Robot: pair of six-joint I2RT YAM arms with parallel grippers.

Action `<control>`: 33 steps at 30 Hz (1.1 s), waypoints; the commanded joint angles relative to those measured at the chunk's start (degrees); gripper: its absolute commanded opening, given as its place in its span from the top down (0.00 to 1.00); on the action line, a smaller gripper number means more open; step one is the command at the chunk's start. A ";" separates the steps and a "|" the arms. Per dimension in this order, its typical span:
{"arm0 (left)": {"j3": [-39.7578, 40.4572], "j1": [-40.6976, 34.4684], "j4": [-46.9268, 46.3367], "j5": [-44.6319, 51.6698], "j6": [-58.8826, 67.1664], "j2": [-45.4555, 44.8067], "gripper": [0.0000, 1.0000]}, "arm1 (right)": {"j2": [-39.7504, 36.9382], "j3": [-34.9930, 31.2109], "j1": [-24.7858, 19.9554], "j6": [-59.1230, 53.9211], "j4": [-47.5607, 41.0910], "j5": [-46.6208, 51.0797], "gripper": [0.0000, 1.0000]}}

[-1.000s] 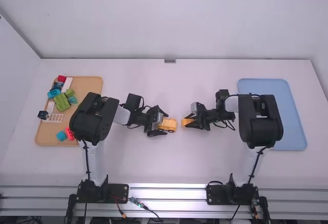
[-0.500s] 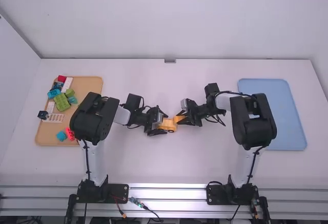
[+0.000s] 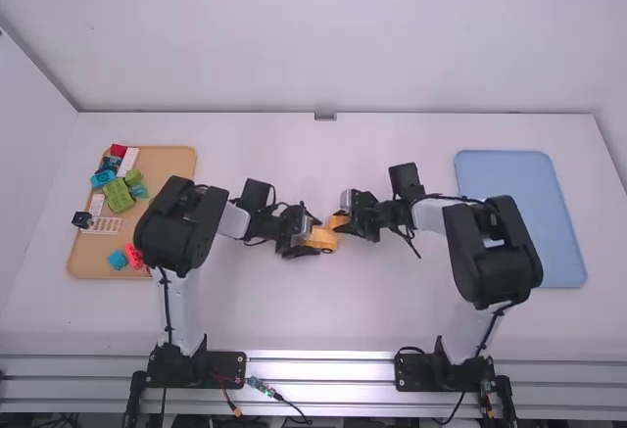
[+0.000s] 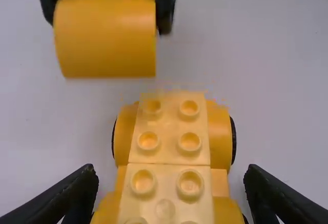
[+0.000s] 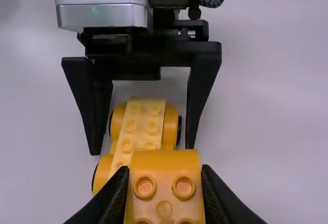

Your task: Assemble lego blocks to make yellow taxi

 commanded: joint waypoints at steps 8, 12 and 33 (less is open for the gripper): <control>-0.02 -2.75 0.52 -0.87 -0.20 1.10 0.34 | -1.20 -6.29 0.22 11.78 9.14 0.44 0.99; 0.81 -2.73 -1.25 -0.90 -0.17 1.10 0.35 | -1.20 -5.81 0.66 11.76 8.59 0.50 0.99; -0.63 -2.95 0.26 -2.60 -0.22 1.12 0.69 | -1.20 -4.42 4.39 13.07 9.57 0.90 1.00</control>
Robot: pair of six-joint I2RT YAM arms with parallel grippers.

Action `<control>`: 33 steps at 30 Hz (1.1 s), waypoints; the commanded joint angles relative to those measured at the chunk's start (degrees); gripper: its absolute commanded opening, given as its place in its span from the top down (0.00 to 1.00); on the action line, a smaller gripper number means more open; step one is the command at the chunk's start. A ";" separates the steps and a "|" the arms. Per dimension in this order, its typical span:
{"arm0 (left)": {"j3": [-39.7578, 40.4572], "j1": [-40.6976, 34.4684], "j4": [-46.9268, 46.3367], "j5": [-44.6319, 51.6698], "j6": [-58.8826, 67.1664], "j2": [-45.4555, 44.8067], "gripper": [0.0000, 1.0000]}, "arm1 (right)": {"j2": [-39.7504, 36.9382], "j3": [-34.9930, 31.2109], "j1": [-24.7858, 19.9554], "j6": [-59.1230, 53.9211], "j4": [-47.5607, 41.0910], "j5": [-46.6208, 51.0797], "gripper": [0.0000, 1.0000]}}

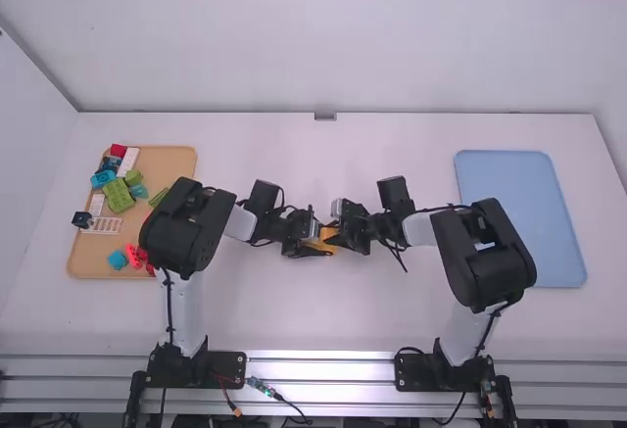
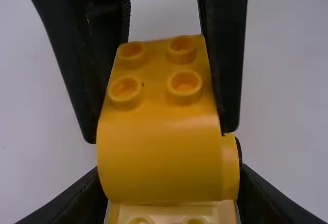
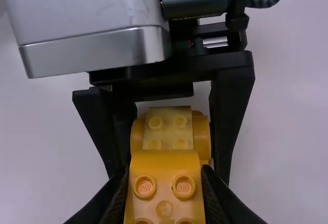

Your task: Assemble lego blocks to make yellow taxi

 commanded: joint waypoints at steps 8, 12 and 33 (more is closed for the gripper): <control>-0.52 -0.37 0.70 -0.90 -2.78 1.12 0.70 | -1.23 1.51 4.02 3.85 3.28 2.82 1.00; -0.72 -0.39 0.87 -0.87 -2.49 1.12 0.70 | -1.23 1.49 5.40 5.05 4.17 5.05 1.00; -0.79 -0.39 1.09 -0.96 -2.51 1.12 0.74 | 4.04 1.73 5.55 6.69 7.96 7.04 1.00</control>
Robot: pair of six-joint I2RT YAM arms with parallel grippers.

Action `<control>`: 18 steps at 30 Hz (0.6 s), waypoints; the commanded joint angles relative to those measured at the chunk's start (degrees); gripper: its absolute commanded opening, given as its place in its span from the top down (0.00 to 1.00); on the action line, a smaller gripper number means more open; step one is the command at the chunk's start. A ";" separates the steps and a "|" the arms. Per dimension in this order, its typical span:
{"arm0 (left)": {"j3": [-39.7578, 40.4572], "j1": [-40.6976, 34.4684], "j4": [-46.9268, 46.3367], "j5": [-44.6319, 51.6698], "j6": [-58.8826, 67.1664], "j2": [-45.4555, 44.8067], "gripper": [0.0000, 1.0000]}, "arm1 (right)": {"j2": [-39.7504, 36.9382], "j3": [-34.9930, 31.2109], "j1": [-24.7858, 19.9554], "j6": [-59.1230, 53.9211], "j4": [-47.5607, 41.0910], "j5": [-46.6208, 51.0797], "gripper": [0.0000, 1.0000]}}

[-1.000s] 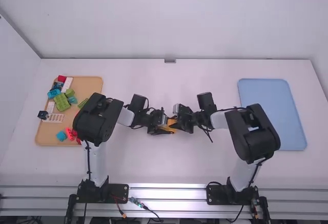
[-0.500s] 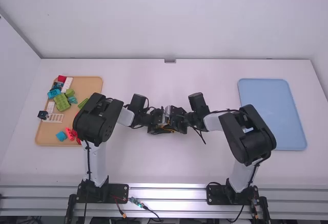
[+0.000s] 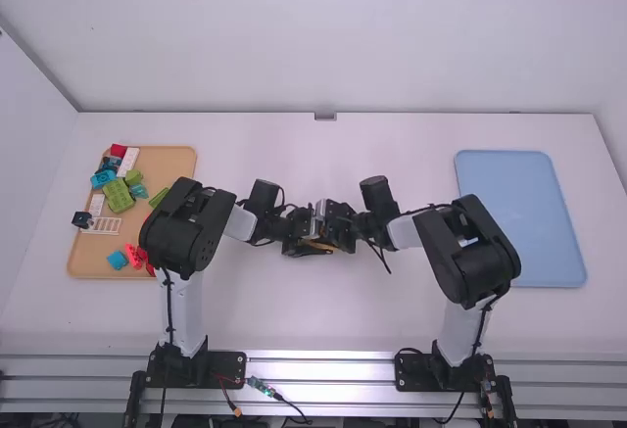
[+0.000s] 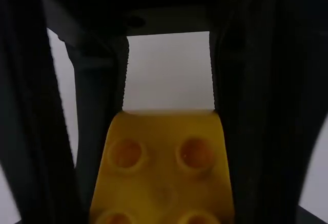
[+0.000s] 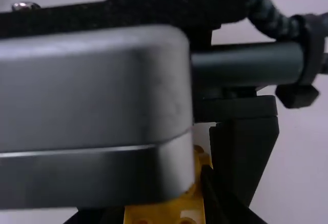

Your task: Assemble lego blocks to make yellow taxi

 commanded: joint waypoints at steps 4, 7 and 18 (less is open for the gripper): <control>-0.74 -0.17 0.02 -0.87 0.07 1.12 0.75 | 1.16 0.81 -0.55 1.84 -1.51 2.23 1.00; -0.74 -0.17 0.26 -0.87 0.07 1.12 0.76 | 1.16 0.09 -0.90 1.16 -1.25 2.19 1.00; -0.74 -0.17 0.46 -0.90 -0.15 1.12 0.77 | 1.16 -1.38 -3.15 1.18 -1.95 2.16 1.00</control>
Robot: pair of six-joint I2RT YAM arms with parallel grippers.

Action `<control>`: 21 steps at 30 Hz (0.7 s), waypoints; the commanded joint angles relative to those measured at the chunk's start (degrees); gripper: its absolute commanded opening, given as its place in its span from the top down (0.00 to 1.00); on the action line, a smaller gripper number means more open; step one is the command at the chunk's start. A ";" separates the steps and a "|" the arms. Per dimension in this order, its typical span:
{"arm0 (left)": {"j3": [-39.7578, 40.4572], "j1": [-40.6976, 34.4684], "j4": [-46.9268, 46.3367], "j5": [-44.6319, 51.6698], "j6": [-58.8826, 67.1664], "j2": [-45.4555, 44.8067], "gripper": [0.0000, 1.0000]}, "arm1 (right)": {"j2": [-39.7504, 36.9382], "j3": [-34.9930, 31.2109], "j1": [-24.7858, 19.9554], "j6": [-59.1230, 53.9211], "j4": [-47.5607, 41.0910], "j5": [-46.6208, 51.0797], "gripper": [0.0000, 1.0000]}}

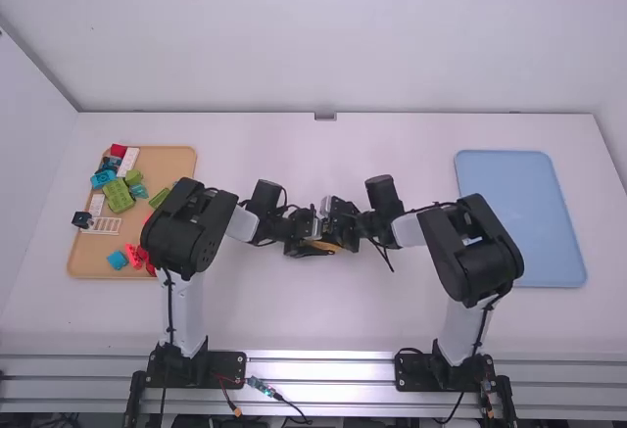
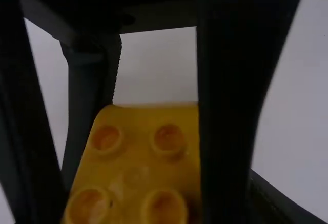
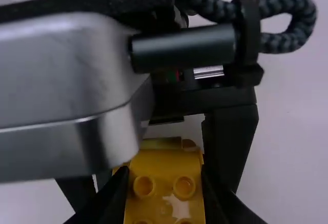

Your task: Assemble lego blocks to make yellow taxi

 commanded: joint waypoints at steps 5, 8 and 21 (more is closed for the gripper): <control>-0.74 0.39 -0.07 -0.48 0.07 1.12 0.77 | 1.13 -1.20 0.41 -2.71 -3.19 2.25 1.00; -0.74 0.37 0.09 -0.48 0.04 1.12 0.78 | 1.13 -1.31 0.52 -3.32 -3.17 2.51 1.00; -0.74 0.76 2.75 -1.09 -4.83 1.12 0.76 | 0.61 -6.60 0.55 -0.20 7.30 2.64 1.00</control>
